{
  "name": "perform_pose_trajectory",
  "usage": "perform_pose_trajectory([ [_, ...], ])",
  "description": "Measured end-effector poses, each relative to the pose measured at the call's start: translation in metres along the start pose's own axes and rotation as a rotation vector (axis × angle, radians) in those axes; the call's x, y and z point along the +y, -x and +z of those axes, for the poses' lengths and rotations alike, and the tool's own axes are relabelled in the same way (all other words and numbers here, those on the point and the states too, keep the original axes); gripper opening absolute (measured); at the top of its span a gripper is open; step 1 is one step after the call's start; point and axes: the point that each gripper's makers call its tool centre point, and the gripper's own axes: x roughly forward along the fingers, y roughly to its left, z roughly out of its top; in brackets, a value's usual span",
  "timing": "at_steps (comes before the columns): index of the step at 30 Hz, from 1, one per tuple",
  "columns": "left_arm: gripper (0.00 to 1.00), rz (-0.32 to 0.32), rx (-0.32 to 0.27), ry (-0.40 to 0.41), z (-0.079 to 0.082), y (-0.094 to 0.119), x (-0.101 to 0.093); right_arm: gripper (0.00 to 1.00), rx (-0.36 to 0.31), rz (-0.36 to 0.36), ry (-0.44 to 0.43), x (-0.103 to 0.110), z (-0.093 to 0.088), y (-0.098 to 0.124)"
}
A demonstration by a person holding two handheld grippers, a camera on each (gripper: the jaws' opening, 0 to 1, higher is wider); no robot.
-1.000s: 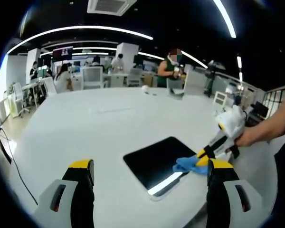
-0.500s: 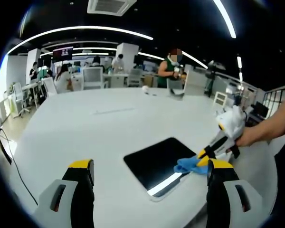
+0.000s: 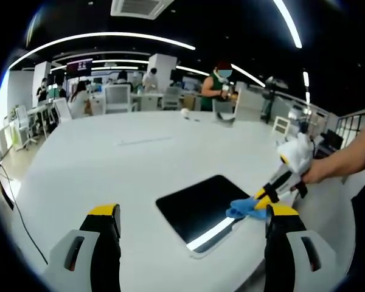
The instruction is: Wipe the mirror surface with the cleaning cloth until all visible marks leave the cleaned area.
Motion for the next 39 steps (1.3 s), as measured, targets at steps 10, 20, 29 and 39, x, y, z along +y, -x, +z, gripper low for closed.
perform_pose_trajectory([
  [10, 1.00, 0.001, 0.006, 0.006, -0.004, -0.001, 0.000, 0.03, 0.016, 0.001, -0.011, -0.009, -0.007, 0.006],
  [20, 1.00, 0.002, 0.010, 0.007, -0.005, -0.002, 0.001, 0.03, 0.028, -0.008, -0.020, -0.018, -0.011, 0.011],
  [29, 1.00, -0.003, 0.016, 0.006, -0.006, -0.004, -0.001, 0.03, 0.042, -0.013, -0.013, -0.028, -0.005, 0.008],
  [39, 1.00, -0.003, 0.020, 0.013, -0.009, -0.002, -0.001, 0.03, 0.048, -0.018, -0.001, -0.039, 0.003, 0.005],
])
